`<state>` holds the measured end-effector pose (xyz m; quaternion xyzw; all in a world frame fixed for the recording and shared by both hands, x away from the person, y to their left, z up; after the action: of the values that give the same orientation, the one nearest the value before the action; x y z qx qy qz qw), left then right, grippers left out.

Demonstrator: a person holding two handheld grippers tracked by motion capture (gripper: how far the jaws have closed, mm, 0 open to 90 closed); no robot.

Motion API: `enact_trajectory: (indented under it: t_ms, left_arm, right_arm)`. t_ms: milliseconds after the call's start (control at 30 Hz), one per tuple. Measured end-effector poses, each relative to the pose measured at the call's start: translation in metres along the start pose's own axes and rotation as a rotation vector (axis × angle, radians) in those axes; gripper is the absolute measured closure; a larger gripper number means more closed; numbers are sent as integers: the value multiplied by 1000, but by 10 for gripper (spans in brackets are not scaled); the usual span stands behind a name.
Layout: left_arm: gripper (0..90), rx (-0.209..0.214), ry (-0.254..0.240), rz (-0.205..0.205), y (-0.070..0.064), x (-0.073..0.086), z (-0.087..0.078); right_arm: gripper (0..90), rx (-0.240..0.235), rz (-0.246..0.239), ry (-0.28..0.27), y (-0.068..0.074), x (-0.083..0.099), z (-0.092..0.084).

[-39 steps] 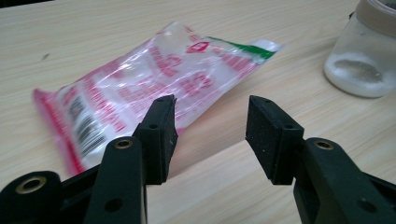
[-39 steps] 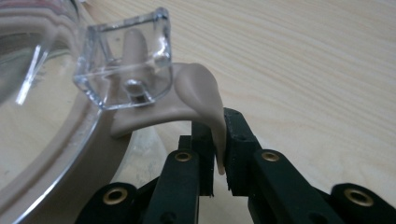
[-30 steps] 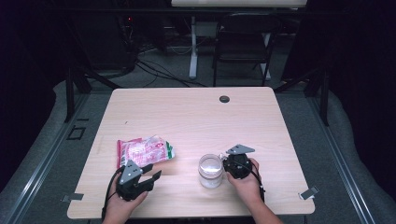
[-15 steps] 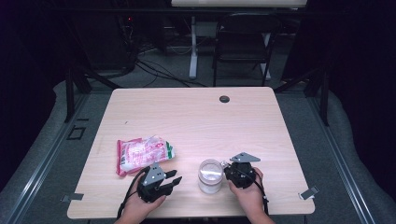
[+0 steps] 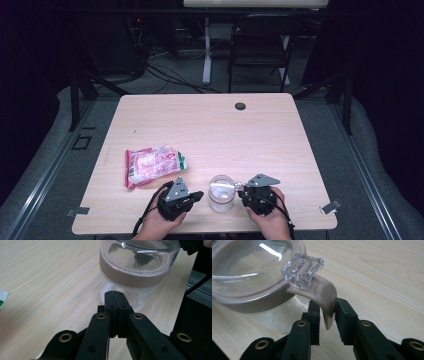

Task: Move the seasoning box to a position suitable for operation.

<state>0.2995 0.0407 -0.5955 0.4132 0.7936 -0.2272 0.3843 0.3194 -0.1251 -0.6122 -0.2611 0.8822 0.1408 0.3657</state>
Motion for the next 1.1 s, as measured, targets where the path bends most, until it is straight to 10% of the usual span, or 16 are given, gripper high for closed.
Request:
enact_trajectory:
  t_ms: [467, 733, 1100]
  left_arm:
    - [900, 44, 3, -96, 7, -11, -8]
    - [900, 22, 16, -56, 3, -27, -8]
    - [900, 35, 40, -30, -7, -22, -4]
  right_arm:
    - [740, -66, 112, -93, 4, -12, -48]
    - [801, -92, 175, -152, 1, -46, -52]
    - [807, -113, 184, -139, 7, -43, -40]
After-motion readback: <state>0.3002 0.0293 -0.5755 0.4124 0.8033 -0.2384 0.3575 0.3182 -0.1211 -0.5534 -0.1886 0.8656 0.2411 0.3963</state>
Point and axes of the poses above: each handheld gripper's, and its own axes: z roughly forward along the jaws, x roughly out of its underside, y roughly to its left, the point moved 10 cm from there along z, roughly forward along the jaws, and after that the axes turned 1 degree about -x, right-handed, at the moved point
